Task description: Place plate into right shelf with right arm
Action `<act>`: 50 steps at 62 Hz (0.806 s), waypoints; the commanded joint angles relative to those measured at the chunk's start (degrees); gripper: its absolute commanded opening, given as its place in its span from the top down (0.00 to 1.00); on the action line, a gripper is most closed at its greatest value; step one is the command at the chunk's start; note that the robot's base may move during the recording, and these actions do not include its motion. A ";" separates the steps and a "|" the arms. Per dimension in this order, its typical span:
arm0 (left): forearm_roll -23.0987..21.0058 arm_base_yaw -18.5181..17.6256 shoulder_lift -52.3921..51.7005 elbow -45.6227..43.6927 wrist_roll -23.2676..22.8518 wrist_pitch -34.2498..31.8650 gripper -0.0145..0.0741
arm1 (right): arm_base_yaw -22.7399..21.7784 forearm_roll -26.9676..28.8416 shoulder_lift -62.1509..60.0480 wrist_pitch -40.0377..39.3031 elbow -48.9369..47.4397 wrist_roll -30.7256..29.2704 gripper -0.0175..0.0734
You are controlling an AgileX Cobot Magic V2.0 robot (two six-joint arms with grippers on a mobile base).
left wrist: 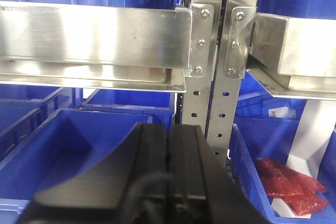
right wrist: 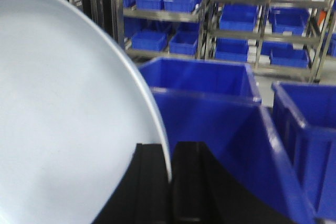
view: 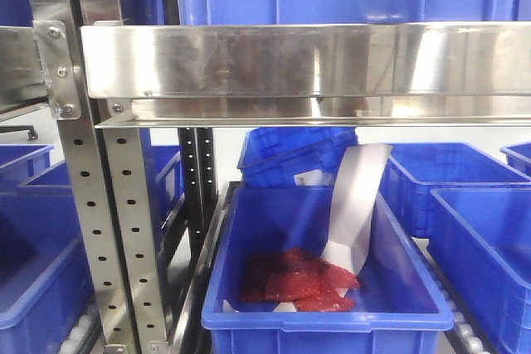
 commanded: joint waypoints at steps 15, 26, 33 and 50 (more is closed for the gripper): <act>-0.47 -0.11 -0.59 0.59 -0.40 -5.16 0.98 | -0.19 0.57 -1.21 -6.00 -2.81 -0.12 0.27; -0.47 -0.11 -0.59 0.59 -0.40 -5.16 0.98 | -0.25 2.80 -1.97 -6.19 -3.47 -0.12 0.28; -0.47 -0.11 -0.59 0.59 -0.40 -5.16 0.98 | -0.37 3.07 -3.08 -6.19 -3.47 -0.12 0.37; -0.47 -0.11 -0.59 0.59 -0.40 -5.16 0.98 | -0.37 3.07 -6.29 0.00 -3.47 -0.12 0.75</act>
